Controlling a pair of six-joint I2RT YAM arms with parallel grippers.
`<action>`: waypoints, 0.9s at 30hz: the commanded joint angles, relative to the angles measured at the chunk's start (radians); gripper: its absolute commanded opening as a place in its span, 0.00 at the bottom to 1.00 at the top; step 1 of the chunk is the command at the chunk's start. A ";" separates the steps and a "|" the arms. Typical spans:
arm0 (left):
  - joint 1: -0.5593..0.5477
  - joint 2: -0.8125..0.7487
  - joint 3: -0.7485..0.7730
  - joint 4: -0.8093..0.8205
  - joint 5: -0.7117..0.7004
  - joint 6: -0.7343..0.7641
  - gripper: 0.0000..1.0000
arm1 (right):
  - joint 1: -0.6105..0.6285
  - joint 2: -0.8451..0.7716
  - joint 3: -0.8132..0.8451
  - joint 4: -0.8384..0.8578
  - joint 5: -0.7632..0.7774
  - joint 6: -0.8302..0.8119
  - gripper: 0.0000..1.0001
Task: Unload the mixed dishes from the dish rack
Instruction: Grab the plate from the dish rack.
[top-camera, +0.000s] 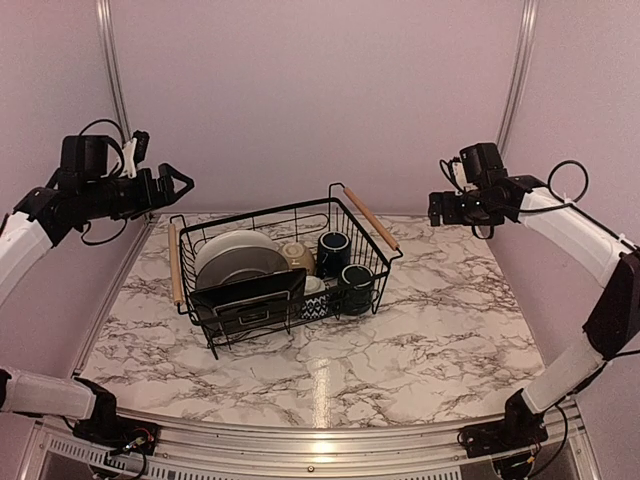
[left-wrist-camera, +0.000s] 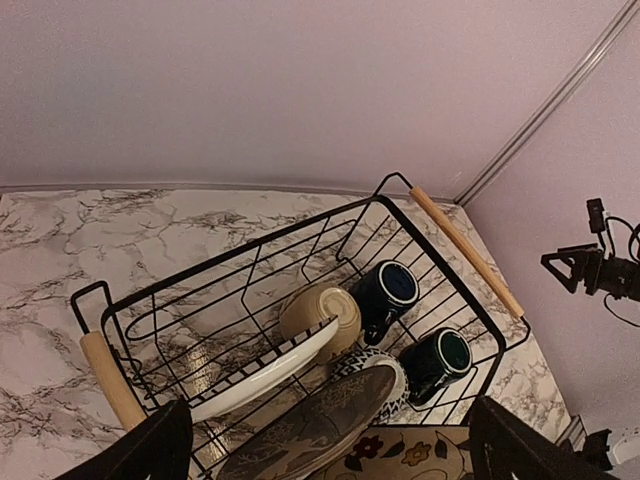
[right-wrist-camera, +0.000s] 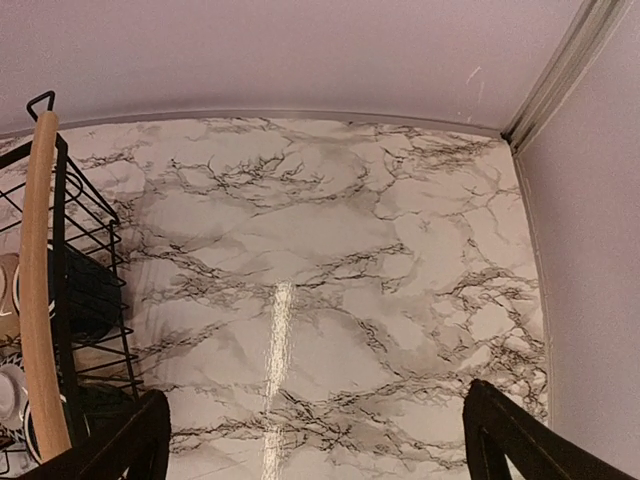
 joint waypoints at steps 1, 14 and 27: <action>-0.093 -0.004 -0.029 -0.074 0.071 0.075 0.99 | 0.004 -0.052 -0.010 0.093 -0.149 -0.033 0.98; -0.413 0.104 0.020 -0.277 -0.027 0.299 0.95 | 0.014 -0.086 -0.043 0.193 -0.259 -0.048 0.98; -0.589 0.280 0.137 -0.425 -0.217 0.416 0.85 | 0.014 -0.126 -0.077 0.218 -0.248 -0.054 0.99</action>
